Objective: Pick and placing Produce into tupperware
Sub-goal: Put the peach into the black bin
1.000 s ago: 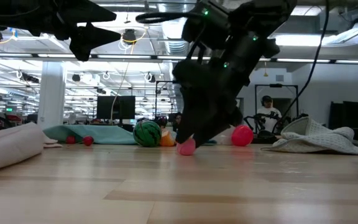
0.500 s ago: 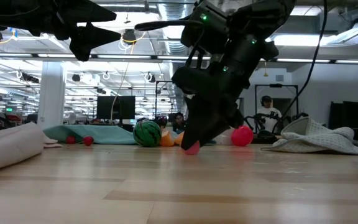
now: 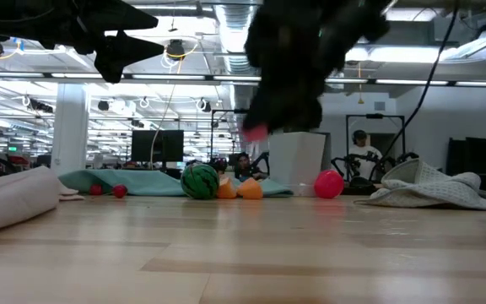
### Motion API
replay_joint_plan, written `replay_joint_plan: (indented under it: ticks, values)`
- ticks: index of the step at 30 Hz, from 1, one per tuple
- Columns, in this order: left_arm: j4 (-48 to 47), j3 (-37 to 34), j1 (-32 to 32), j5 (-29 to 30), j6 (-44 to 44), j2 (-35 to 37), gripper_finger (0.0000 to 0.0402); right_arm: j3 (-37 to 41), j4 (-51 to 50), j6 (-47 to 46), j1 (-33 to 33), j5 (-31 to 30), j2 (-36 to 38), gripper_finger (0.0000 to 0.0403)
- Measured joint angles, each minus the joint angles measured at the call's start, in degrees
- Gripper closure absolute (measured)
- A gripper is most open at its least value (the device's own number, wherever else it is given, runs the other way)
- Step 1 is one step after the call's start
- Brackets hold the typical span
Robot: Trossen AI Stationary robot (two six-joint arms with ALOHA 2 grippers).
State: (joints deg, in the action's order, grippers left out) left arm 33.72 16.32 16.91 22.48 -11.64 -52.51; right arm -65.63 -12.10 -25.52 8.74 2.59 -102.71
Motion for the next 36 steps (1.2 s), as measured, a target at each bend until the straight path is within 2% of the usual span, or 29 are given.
replay_joint_plan:
  ticks: [9, 17, 20, 25, 31, 36]
  values:
    - [-0.3, 0.0, 0.0, 0.0, 0.0, 0.0, 0.0171, 0.0, -5.6, 1.4, 7.1, -0.5, 13.4, 0.0293]
    - [-0.4, 0.0, 0.0, 0.0, -0.2, 0.0, 0.0171, 0.0, -16.1, -8.1, 20.3, -13.8, 19.7, 0.0295]
    - [-0.4, 0.0, 0.0, 0.0, -0.2, 0.0, 0.0171, 0.0, -20.2, -14.1, 26.2, -19.9, 20.1, 0.0295]
    - [-0.4, 0.0, 0.0, 0.0, -0.2, 0.0, 0.0171, 0.0, -24.0, -23.4, 35.7, -26.4, 19.5, 0.0295]
    - [-0.4, 0.0, 0.0, 0.0, -0.2, 0.0, 0.0171, 0.1, -24.6, -32.6, 44.5, -30.5, 17.1, 0.0295]
    - [-0.4, 0.0, 0.0, 0.0, -0.2, 0.0, 0.0171, 0.4, -25.4, -40.3, 47.8, -31.3, 12.9, 0.0295]
